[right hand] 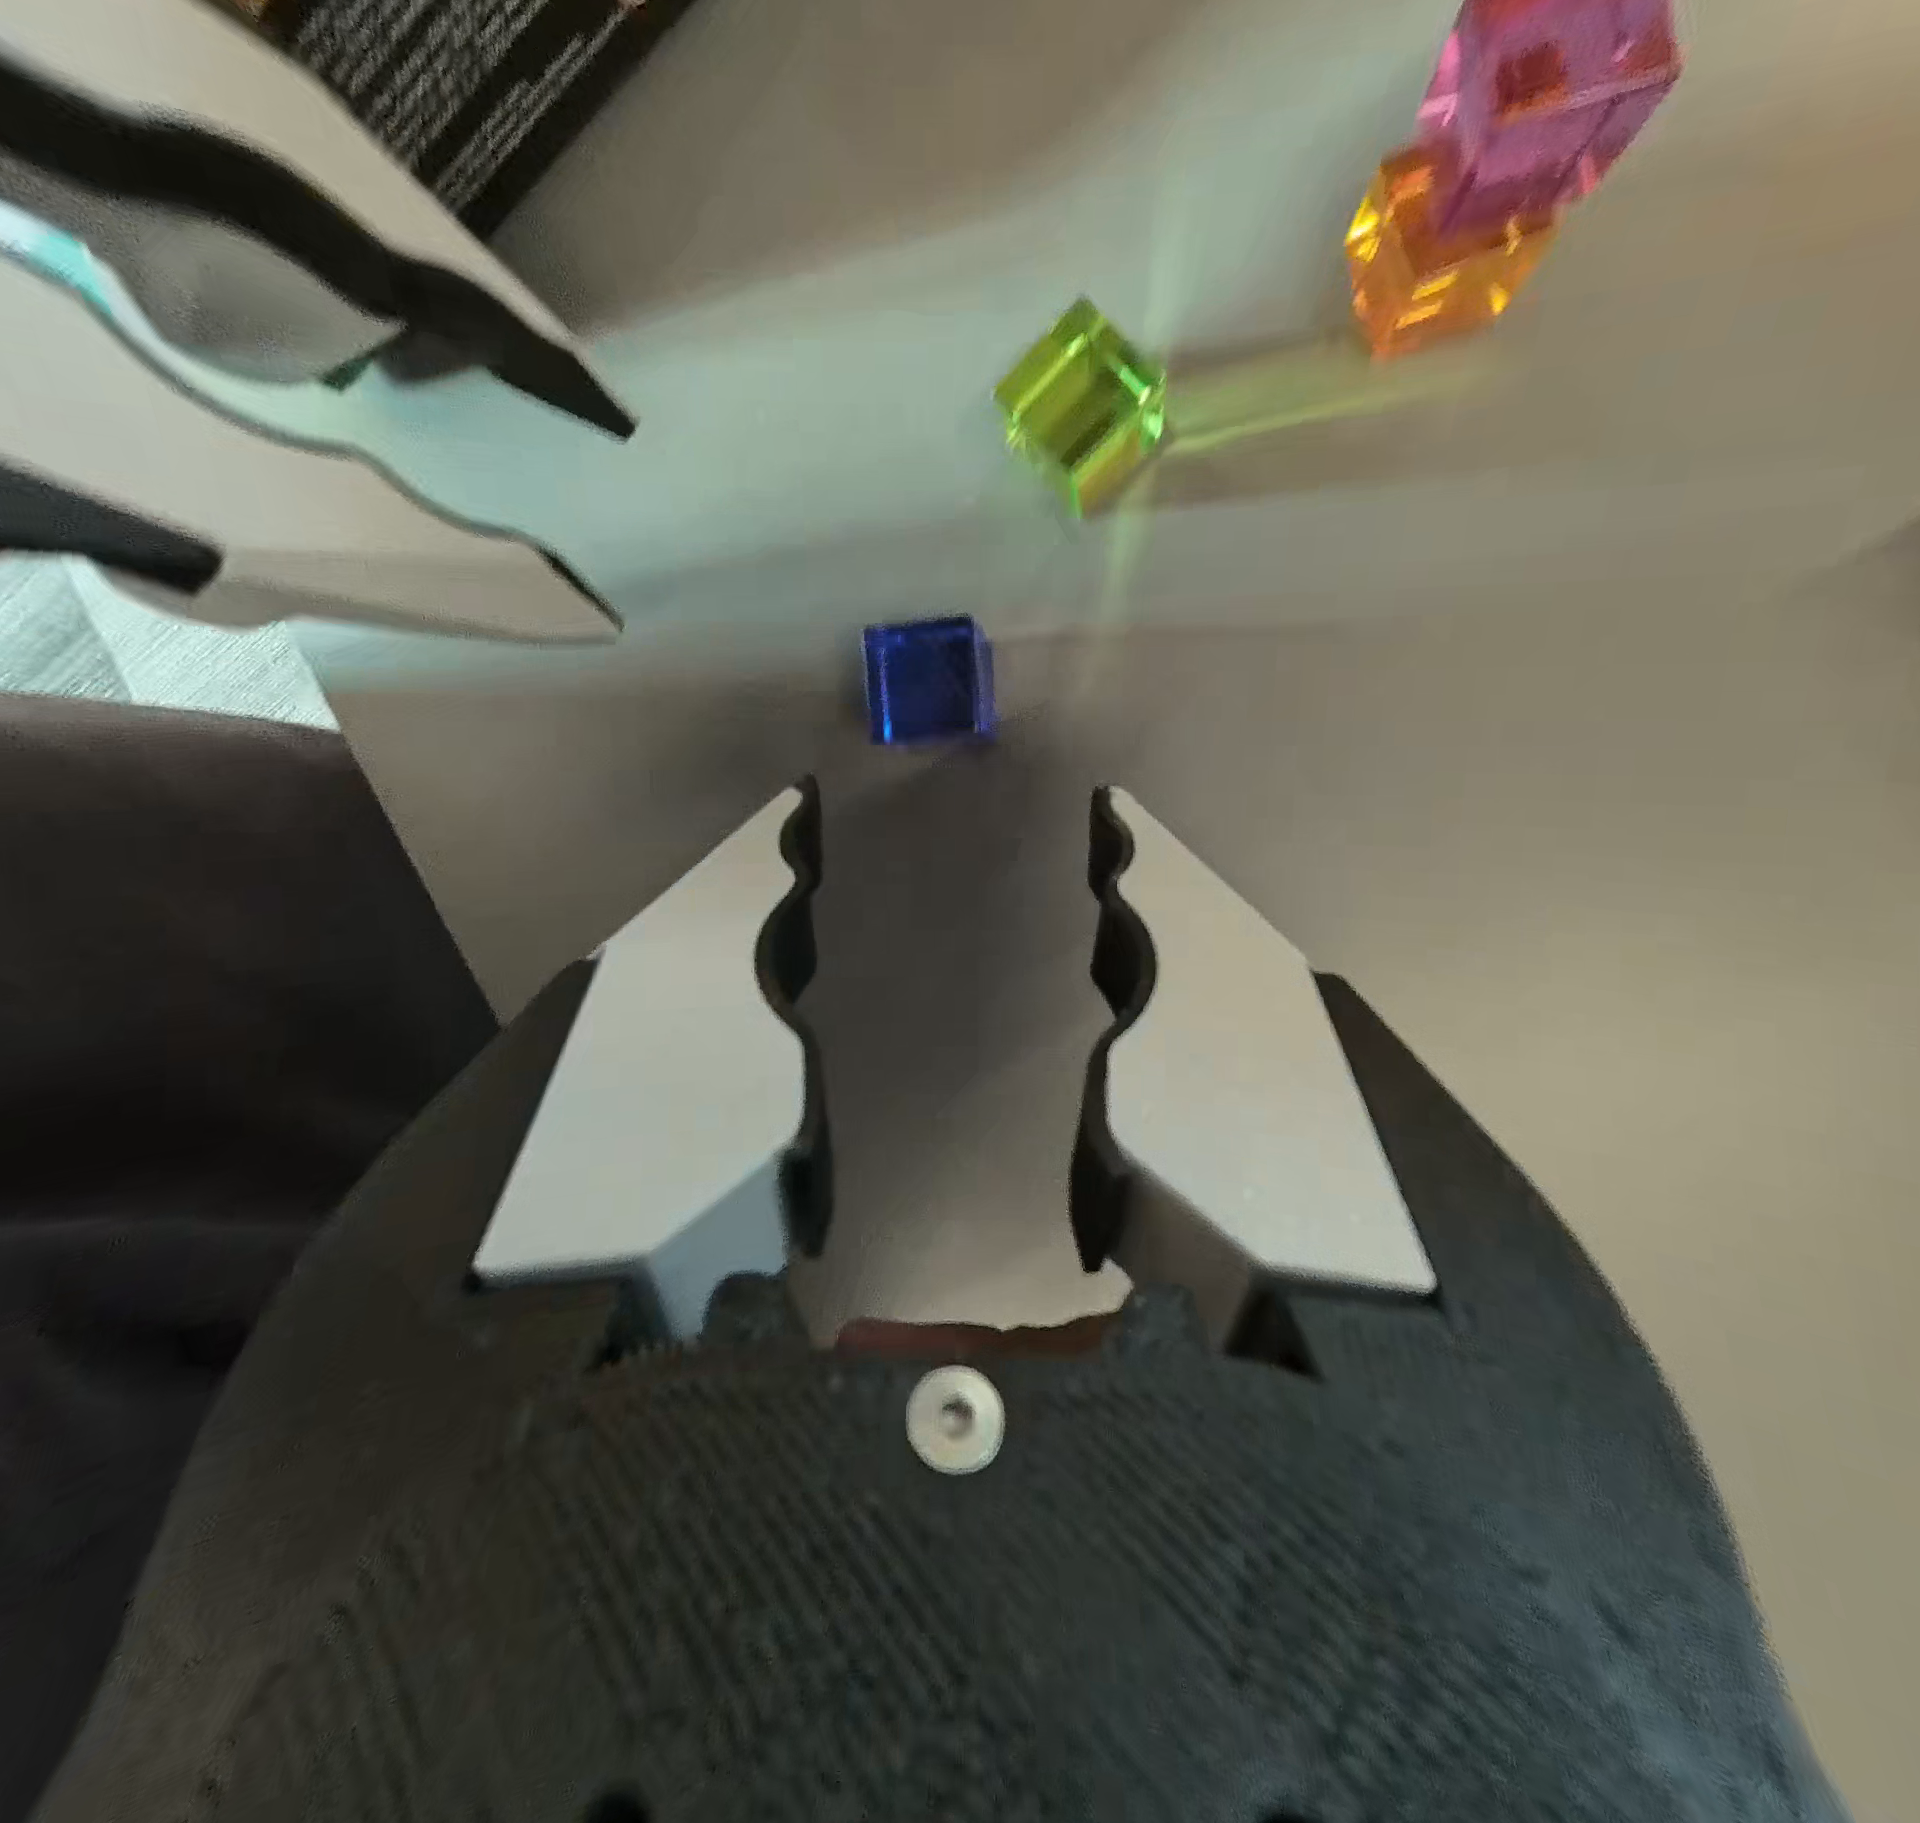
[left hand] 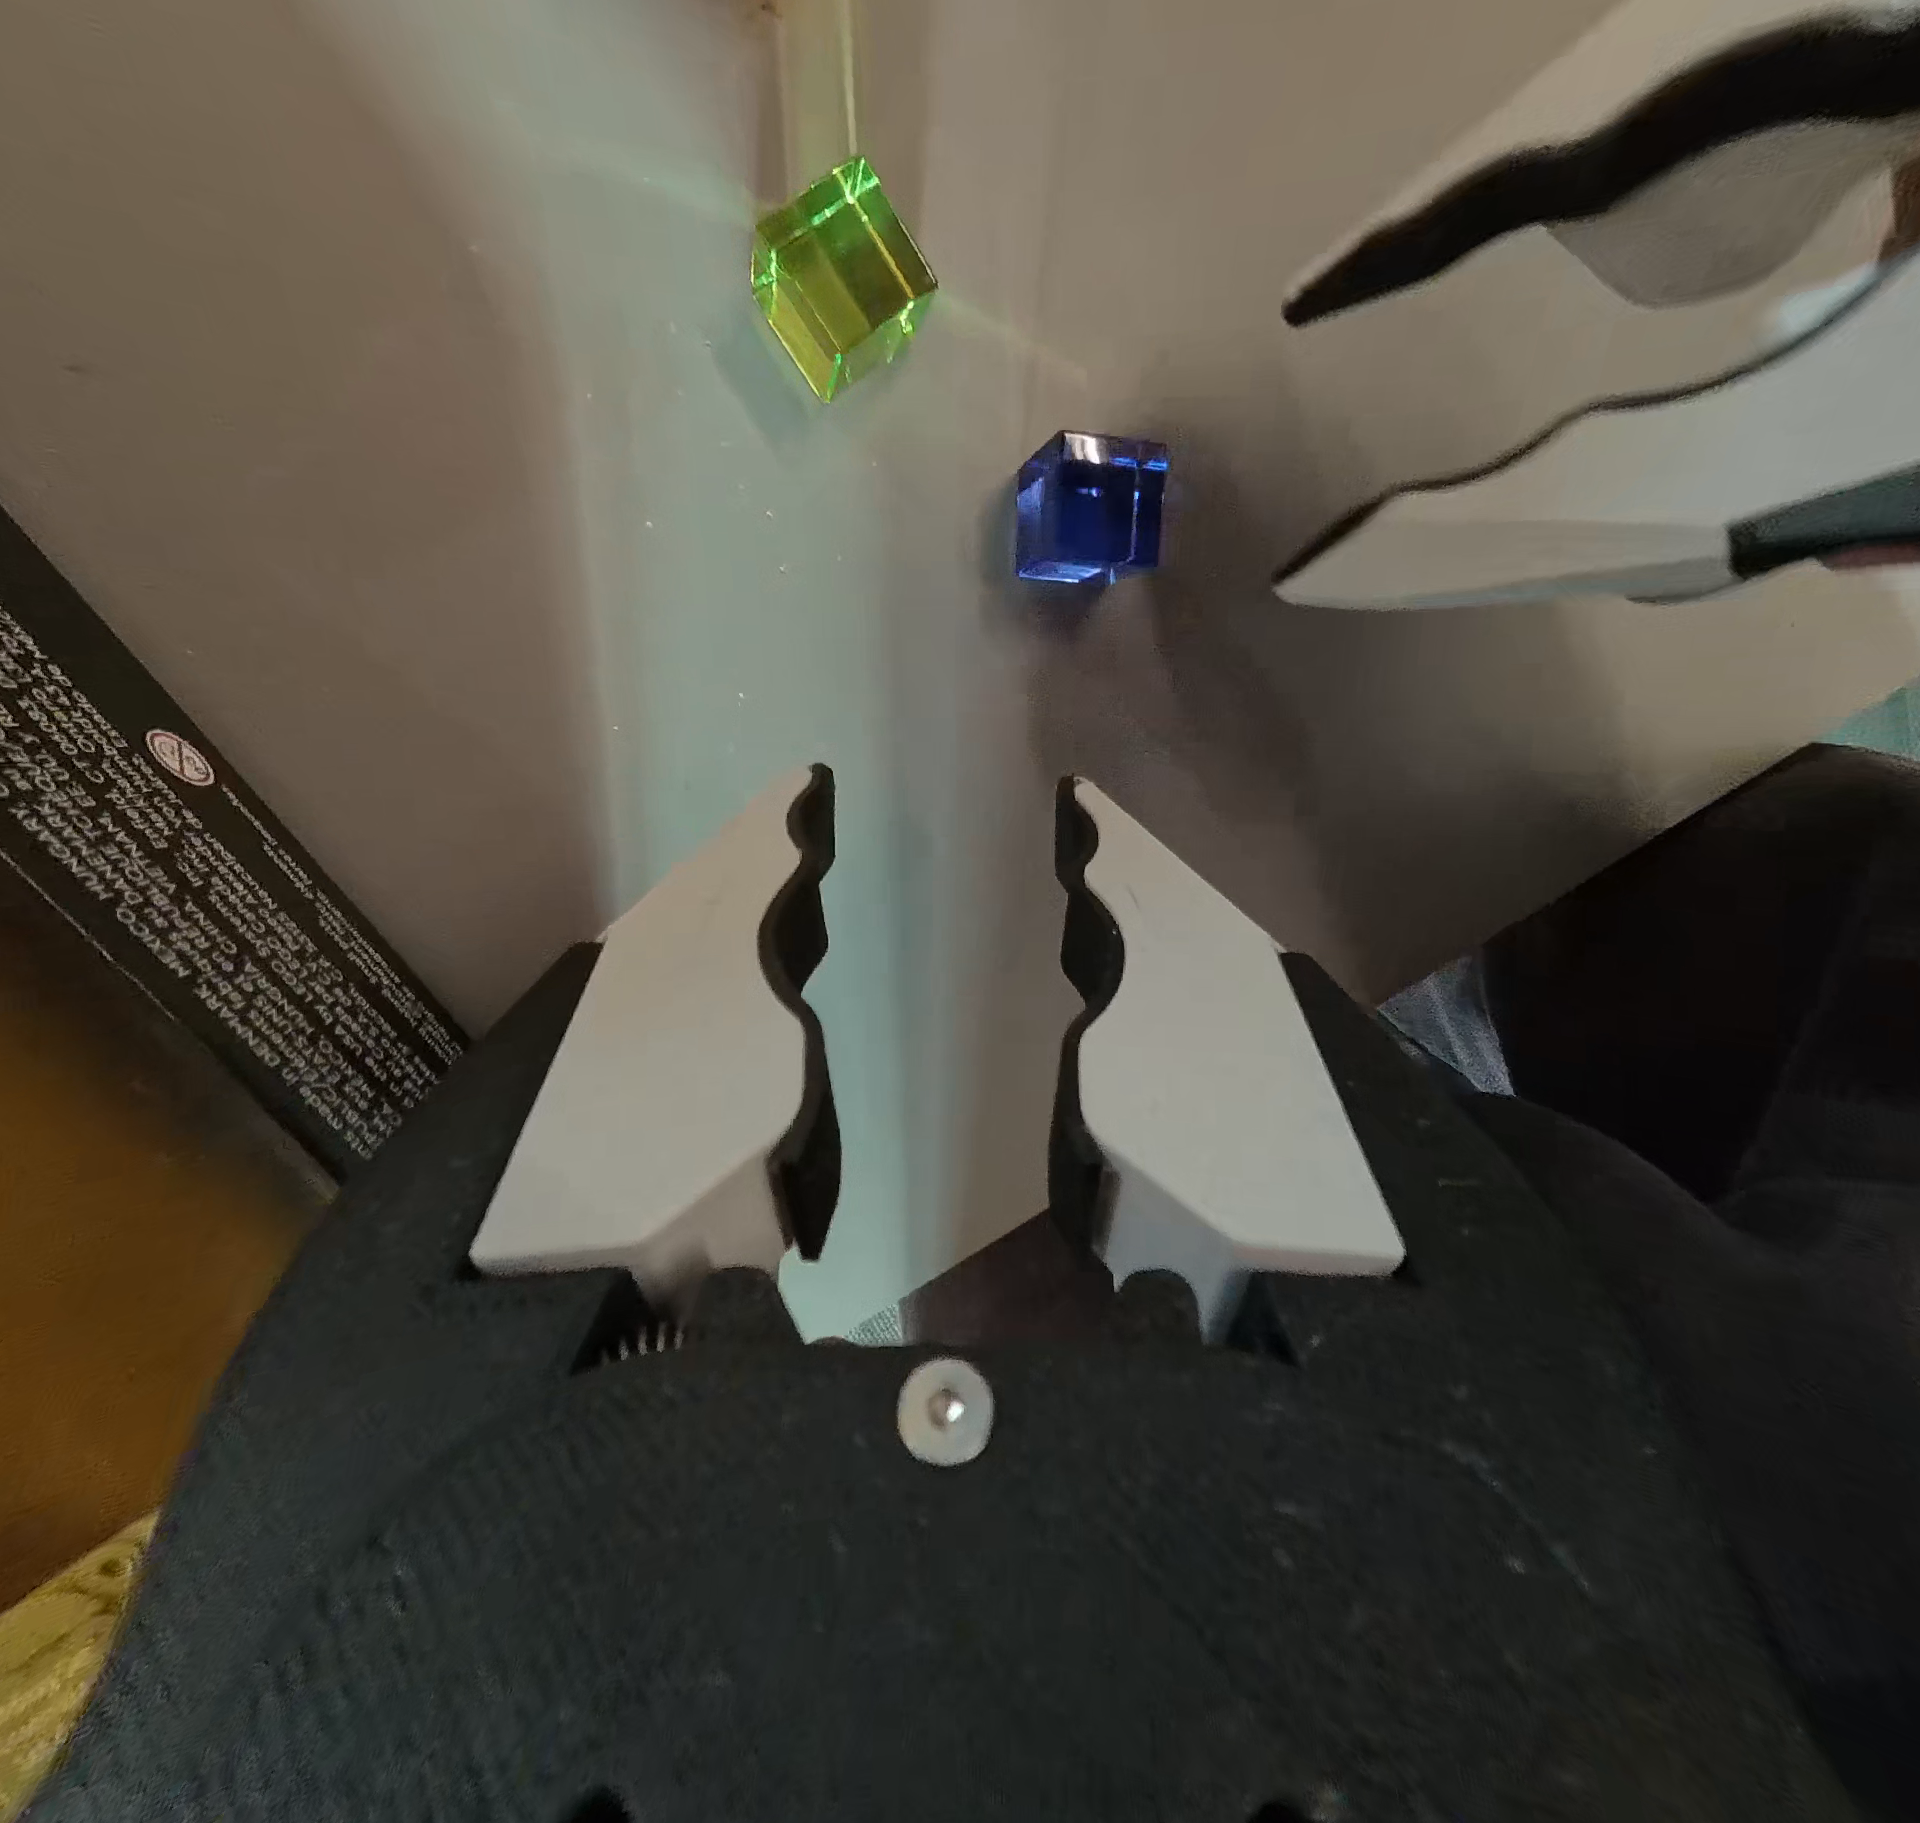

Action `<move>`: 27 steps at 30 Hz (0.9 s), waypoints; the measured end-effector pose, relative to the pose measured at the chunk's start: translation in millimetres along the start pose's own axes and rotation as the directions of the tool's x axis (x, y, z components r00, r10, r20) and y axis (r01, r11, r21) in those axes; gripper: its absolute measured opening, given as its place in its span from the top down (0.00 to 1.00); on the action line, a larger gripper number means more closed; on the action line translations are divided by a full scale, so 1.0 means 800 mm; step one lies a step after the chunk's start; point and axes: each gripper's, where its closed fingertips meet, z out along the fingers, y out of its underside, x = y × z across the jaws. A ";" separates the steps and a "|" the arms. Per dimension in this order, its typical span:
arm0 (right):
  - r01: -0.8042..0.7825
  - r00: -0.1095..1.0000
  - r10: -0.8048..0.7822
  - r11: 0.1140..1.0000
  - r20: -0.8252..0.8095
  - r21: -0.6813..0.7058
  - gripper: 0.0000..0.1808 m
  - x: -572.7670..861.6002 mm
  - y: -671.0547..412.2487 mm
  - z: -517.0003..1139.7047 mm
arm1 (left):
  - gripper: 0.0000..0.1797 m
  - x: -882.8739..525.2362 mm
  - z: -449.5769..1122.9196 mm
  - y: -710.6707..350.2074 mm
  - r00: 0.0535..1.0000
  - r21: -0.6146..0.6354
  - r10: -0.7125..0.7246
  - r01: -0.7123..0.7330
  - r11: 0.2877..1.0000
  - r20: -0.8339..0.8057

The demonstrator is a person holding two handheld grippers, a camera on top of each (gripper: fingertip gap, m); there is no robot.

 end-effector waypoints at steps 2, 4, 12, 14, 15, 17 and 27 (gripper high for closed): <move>-0.022 1.000 0.022 0.999 -0.019 0.030 0.73 0.006 -0.013 -0.006 | 0.78 0.000 -0.004 0.001 1.000 0.006 0.004 -0.004 1.000 0.007; -0.091 0.994 0.094 0.993 -0.048 0.070 0.73 0.019 -0.009 -0.025 | 0.78 0.001 -0.007 0.002 1.000 0.016 -0.004 0.004 1.000 0.003; -0.470 0.821 0.502 0.865 -0.273 0.176 0.75 0.058 0.159 -0.160 | 0.79 0.041 0.016 0.001 0.982 -0.017 0.137 -0.140 0.990 -0.129; -0.565 0.729 0.608 0.794 -0.315 0.227 0.75 0.039 0.209 -0.192 | 0.80 0.059 0.025 -0.004 0.962 -0.032 0.209 -0.218 0.975 -0.175; -0.608 0.677 0.661 0.750 -0.324 0.261 0.75 0.025 0.231 -0.205 | 0.80 0.068 0.030 -0.006 0.948 -0.040 0.249 -0.262 0.964 -0.195; -0.672 0.576 0.747 0.664 -0.332 0.327 0.75 -0.013 0.268 -0.226 | 0.80 0.082 0.040 -0.014 0.916 -0.053 0.333 -0.353 0.934 -0.222; -0.842 0.251 0.909 0.375 -0.334 0.389 0.75 -0.205 0.414 -0.214 | 0.80 0.166 0.059 -0.079 0.805 0.007 0.534 -0.552 0.834 -0.259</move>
